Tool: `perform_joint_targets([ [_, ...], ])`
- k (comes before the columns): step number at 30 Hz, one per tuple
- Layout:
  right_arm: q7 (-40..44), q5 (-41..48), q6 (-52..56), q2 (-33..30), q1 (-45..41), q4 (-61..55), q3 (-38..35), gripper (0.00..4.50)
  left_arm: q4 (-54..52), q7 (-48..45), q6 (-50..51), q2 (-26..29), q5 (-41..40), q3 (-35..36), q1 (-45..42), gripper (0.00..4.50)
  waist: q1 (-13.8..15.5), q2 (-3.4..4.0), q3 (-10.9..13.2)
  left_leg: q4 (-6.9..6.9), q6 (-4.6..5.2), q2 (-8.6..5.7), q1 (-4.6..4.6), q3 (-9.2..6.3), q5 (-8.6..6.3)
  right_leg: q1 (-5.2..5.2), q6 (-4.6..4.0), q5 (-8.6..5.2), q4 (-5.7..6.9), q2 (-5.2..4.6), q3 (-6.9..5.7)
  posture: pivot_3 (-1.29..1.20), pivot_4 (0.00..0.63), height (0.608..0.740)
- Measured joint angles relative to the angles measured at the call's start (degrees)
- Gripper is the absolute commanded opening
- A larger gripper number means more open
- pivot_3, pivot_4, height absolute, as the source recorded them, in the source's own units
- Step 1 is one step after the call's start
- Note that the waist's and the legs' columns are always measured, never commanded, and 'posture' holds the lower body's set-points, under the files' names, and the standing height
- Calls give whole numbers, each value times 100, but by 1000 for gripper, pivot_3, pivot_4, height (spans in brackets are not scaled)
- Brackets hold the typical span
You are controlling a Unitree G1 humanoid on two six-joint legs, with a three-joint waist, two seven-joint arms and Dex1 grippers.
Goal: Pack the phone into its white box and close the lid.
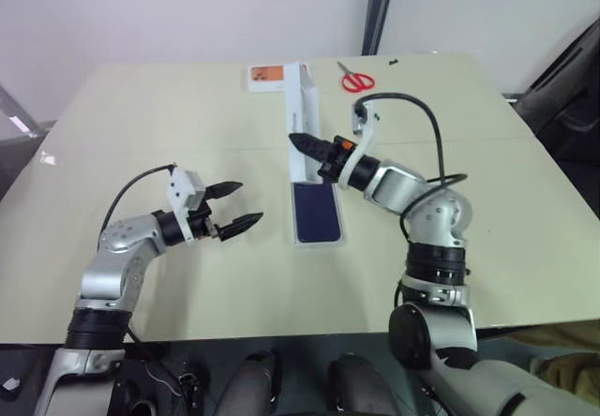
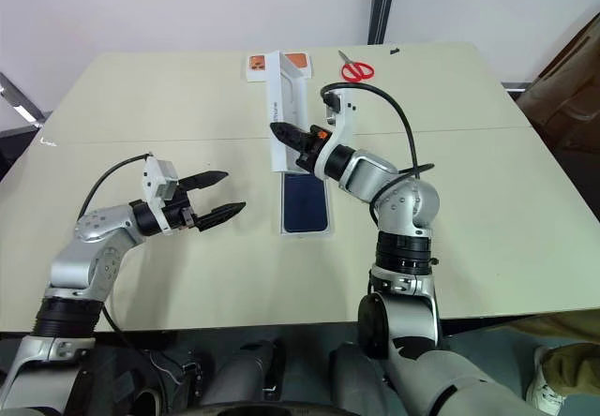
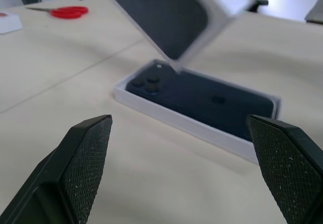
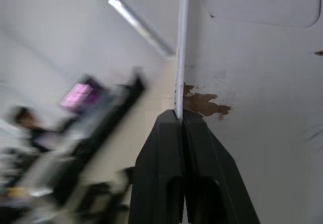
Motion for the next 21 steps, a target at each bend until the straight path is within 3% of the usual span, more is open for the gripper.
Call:
perform_joint_targets([
  [6,-918,1614,1201,439,150,42,-815,50,-144,54,145,26,-229,231,-28,4500,-14,3,1,-3,0,0,0,1,0,-3,0,0,2,0,2,0,150,734],
  [12,-1706,2490,1972,455,760,113,-818,50,-578,-49,273,216,-343,239,270,4500,-21,8,2,-6,1,1,0,4,0,-4,-1,0,2,0,6,0,150,734],
  [19,-2326,3165,1735,456,897,168,-562,50,-846,-30,490,264,-518,264,455,4500,-40,11,3,-7,2,2,1,4,-1,-3,-1,0,2,0,6,0,150,734],
  [21,-2422,3186,1547,456,912,280,-457,0,-863,-24,520,295,-541,293,543,3945,-59,11,3,-7,2,2,1,3,0,-4,-1,0,2,1,5,0,150,734],
])
